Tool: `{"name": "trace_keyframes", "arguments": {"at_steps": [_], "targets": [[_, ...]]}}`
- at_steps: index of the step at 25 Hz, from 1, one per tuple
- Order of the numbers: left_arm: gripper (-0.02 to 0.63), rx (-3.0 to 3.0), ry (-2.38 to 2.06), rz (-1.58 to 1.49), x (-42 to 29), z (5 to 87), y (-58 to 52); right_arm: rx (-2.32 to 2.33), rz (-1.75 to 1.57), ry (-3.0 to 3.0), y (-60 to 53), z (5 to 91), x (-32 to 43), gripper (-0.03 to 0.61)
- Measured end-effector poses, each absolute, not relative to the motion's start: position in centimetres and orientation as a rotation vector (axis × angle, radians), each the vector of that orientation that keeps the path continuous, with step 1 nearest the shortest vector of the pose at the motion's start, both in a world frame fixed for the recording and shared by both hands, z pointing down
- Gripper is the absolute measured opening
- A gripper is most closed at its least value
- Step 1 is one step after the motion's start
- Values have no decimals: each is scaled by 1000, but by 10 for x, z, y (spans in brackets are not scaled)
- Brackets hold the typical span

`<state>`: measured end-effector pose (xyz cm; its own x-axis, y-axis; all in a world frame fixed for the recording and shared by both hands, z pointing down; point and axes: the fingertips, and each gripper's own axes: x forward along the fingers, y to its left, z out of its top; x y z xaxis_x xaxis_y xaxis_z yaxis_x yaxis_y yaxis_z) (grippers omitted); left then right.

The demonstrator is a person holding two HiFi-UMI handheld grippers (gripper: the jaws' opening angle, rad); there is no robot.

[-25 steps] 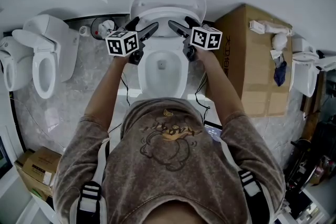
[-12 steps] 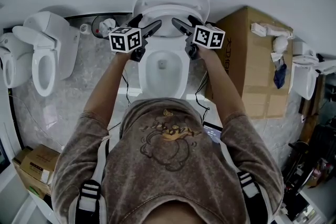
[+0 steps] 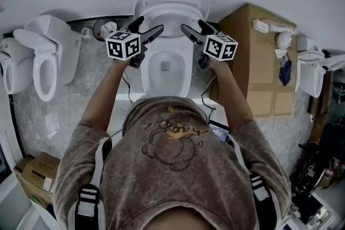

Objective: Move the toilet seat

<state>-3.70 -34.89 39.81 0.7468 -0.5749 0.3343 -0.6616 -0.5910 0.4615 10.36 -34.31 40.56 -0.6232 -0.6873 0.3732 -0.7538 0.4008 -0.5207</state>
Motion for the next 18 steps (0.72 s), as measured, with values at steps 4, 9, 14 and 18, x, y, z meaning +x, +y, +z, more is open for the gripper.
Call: {"name": "trace_keyframes", "arguments": {"at_steps": [4, 9, 14, 18], "targets": [[423, 2397, -897, 174, -36, 374, -324, 1329, 935, -2583, -317, 379, 116, 419], [423, 2442, -895, 148, -39, 346, -293, 1367, 848, -2616, -281, 353, 125, 419], [423, 2514, -889, 157, -34, 329, -257, 1377, 798, -2620, -241, 345, 128, 419], [423, 2566, -898, 197, -34, 330, -232, 1392, 722, -2590, -216, 346, 128, 419]]}}
